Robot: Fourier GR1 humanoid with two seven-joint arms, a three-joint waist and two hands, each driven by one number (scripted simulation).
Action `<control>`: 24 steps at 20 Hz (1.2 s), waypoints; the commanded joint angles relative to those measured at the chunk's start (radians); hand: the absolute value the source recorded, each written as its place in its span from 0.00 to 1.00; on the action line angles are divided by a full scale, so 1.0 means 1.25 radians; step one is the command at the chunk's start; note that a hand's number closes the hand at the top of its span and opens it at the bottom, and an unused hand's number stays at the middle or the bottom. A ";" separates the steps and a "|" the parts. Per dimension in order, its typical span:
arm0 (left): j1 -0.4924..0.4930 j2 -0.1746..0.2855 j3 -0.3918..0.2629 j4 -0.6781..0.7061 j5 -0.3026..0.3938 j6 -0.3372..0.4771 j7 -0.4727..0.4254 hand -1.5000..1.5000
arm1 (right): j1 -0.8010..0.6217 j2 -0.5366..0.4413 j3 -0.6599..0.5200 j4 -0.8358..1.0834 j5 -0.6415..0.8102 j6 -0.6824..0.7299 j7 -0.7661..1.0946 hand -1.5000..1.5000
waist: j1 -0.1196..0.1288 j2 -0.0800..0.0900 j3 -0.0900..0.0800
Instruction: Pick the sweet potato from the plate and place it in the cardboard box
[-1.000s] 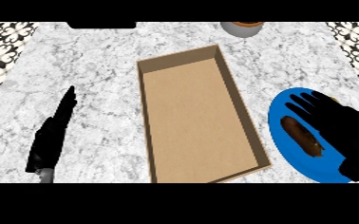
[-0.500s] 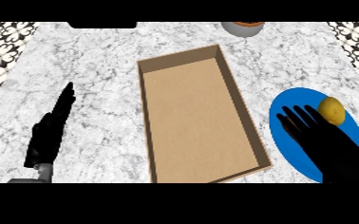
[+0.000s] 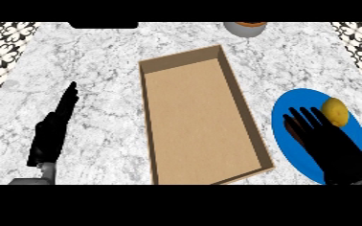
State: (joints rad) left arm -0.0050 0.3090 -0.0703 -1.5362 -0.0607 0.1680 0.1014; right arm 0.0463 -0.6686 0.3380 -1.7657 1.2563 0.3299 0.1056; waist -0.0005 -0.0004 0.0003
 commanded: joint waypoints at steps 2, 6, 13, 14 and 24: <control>-0.029 -0.038 0.012 0.034 -0.037 -0.001 -0.006 0.50 | 0.010 0.033 -0.026 0.013 0.049 0.001 -0.038 0.00 | -0.001 0.000 0.000; 0.007 -0.037 0.030 -0.004 -0.033 -0.031 0.001 0.50 | 0.002 0.078 -0.040 0.040 0.077 -0.011 -0.049 0.00 | 0.000 0.000 0.000; 0.041 -0.035 0.062 -0.050 -0.039 -0.063 0.008 0.50 | 0.019 0.108 -0.073 0.091 0.114 -0.054 -0.090 0.00 | 0.001 0.000 0.000; -0.018 -0.036 0.068 -0.026 -0.052 -0.059 0.049 0.50 | -0.055 0.108 -0.081 0.085 0.113 0.025 -0.106 0.00 | 0.001 0.000 0.000; -0.024 -0.085 0.077 0.011 -0.089 -0.064 -0.006 0.50 | -0.097 0.145 -0.149 0.212 0.144 -0.039 -0.186 0.00 | 0.001 0.000 0.000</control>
State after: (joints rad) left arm -0.0042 0.2325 0.0251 -1.5404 -0.1489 0.0747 0.0899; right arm -0.0330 -0.5013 0.1795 -1.5278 1.4291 0.2589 -0.0911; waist 0.0011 -0.0001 0.0002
